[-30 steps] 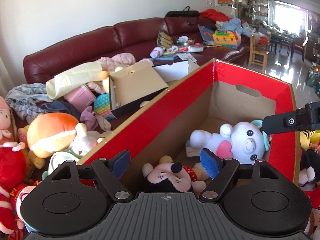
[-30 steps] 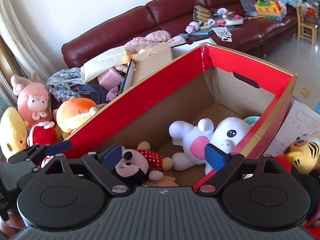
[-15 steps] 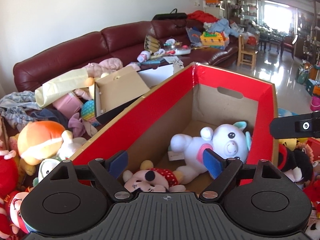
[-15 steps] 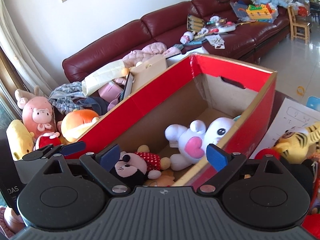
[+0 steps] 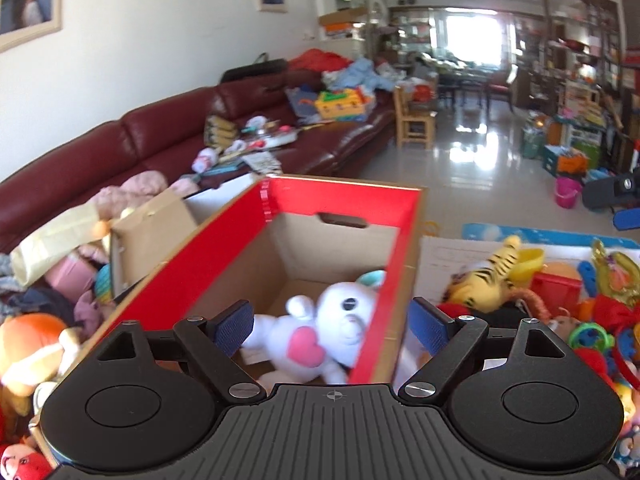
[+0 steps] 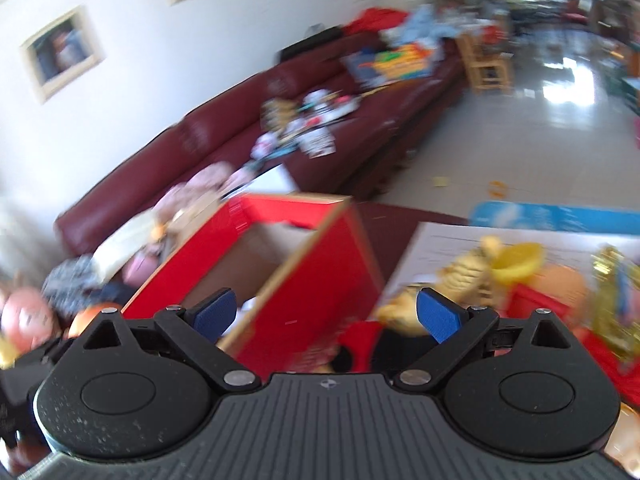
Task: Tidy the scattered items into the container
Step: 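Move both tools back over the toy heap toward the brown headband, then close left tool on the brown furry headband while right tool grips it too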
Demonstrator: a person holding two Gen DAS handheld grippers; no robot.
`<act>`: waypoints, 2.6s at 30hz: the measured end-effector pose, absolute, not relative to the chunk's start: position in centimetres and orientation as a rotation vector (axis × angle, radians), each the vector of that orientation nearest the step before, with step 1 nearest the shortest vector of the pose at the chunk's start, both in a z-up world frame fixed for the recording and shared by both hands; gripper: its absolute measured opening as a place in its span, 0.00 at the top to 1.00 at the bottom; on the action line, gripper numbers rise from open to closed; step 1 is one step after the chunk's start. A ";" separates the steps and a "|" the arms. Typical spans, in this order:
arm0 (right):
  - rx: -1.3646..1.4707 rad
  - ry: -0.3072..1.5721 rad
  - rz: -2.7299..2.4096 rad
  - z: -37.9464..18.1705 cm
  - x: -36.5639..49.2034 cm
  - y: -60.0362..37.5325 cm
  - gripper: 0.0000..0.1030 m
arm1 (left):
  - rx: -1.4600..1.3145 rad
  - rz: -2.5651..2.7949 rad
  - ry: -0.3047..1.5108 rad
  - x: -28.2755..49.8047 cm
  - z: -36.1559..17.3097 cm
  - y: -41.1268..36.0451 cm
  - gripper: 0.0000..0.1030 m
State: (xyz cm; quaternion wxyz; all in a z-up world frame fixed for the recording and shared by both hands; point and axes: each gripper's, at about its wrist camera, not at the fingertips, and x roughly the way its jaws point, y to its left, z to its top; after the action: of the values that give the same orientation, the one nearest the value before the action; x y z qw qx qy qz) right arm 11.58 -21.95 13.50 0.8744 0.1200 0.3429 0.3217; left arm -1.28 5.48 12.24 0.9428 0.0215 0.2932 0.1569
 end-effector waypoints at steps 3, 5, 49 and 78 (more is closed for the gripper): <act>0.305 0.748 0.592 12.1 12.1 -25.6 0.05 | 0.077 0.267 0.626 -0.1 11.0 3.2 0.11; 0.330 0.776 0.554 11.0 12.0 -27.4 0.05 | 0.092 0.231 0.647 0.5 10.0 1.8 0.11; 0.206 1.061 0.808 -0.5 6.3 -23.8 0.05 | 0.122 0.073 1.018 2.3 -7.0 -1.8 0.12; -0.024 1.198 0.624 -7.1 7.9 -21.0 0.40 | 0.078 -0.004 1.057 4.6 -10.4 -1.0 0.16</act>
State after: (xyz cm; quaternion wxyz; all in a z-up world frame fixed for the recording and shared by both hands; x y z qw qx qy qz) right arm 7.94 -21.01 -7.10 0.7803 -0.0109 0.5546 0.2889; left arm 4.57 -1.05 -10.39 0.8628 0.0372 0.5042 -0.0020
